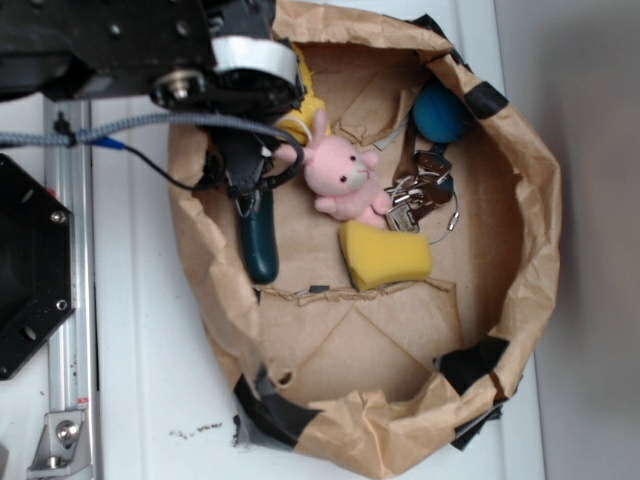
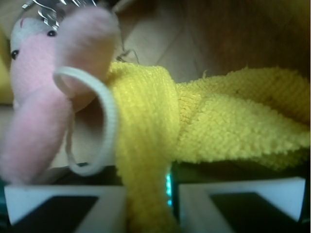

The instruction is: Grab the yellow cloth.

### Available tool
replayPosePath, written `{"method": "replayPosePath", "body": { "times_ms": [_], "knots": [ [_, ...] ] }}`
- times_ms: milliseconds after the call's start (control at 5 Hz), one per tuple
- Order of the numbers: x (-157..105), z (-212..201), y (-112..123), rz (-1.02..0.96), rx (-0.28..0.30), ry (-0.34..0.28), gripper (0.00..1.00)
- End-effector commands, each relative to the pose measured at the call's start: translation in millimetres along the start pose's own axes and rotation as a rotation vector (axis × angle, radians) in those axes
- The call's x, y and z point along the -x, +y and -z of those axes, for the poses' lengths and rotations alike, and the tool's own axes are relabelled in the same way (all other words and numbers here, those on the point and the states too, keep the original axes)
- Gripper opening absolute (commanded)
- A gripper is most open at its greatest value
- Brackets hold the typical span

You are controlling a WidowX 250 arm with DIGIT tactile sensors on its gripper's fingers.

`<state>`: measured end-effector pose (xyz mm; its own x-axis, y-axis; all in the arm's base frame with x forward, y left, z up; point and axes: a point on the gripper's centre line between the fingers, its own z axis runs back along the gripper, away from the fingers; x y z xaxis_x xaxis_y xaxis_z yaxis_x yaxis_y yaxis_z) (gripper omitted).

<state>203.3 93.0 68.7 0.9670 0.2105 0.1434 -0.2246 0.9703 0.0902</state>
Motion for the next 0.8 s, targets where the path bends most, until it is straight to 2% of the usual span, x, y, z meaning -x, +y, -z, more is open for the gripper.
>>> {"method": "replayPosePath", "body": {
  "times_ms": [0, 200, 400, 600],
  "knots": [
    [-40, -73, -31, 0.282, 0.159, -0.185, 0.0],
    [-56, -85, -56, 0.327, 0.158, -0.183, 0.0],
    [-69, -80, -72, 0.397, 0.12, -0.15, 0.0],
    [-66, -75, -81, 0.45, 0.105, -0.136, 0.0]
  ]
}}
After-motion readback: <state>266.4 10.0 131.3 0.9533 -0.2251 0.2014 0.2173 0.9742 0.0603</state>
